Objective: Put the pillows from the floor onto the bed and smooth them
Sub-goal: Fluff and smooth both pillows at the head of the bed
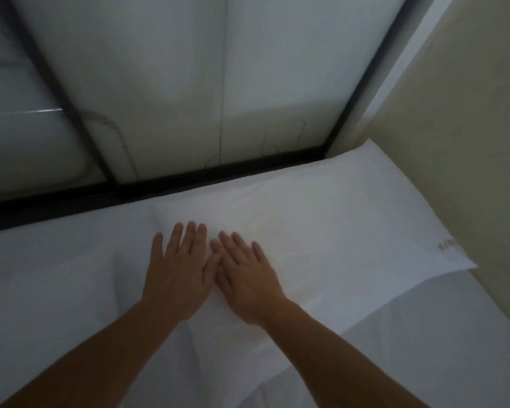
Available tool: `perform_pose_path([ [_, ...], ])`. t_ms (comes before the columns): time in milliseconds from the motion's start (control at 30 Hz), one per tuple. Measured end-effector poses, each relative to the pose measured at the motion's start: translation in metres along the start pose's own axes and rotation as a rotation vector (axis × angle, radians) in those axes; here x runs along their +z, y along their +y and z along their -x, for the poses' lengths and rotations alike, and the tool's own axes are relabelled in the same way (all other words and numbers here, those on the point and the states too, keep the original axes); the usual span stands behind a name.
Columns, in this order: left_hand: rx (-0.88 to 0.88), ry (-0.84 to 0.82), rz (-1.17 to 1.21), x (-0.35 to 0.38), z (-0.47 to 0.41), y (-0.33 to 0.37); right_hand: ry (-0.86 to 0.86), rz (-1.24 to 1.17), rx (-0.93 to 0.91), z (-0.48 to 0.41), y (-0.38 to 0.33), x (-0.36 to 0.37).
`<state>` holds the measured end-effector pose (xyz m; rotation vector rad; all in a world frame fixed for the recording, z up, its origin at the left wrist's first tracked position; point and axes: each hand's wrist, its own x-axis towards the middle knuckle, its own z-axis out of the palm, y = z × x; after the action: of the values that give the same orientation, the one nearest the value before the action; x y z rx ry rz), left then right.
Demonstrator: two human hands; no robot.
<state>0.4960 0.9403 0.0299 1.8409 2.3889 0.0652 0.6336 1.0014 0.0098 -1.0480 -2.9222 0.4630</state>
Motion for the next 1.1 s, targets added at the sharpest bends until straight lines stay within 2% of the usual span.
perform_pose_path([
  [200,-0.063,0.045,0.085,-0.047,0.008,0.000,0.088,-0.018,0.123,0.011,-0.003,-0.049],
  [367,-0.124,0.073,0.108,-0.085,0.069,-0.063,0.151,-0.009,0.138,0.011,-0.042,-0.073],
  [600,-0.291,0.050,0.110,-0.102,0.183,-0.219,0.074,0.004,0.081,0.001,-0.197,-0.063],
  [733,-0.286,0.008,0.171,-0.103,0.248,-0.313,-0.013,0.045,0.102,0.015,-0.303,-0.048],
  [900,-0.336,-0.210,0.154,-0.086,0.323,-0.400,-0.142,-0.016,0.129,0.007,-0.401,-0.009],
  [967,-0.354,-0.295,0.126,-0.074,0.343,-0.425,-0.206,-0.036,0.099,0.005,-0.417,0.013],
  [1100,-0.379,-0.450,0.088,-0.059,0.356,-0.463,-0.436,0.086,0.071,-0.003,-0.412,0.053],
])
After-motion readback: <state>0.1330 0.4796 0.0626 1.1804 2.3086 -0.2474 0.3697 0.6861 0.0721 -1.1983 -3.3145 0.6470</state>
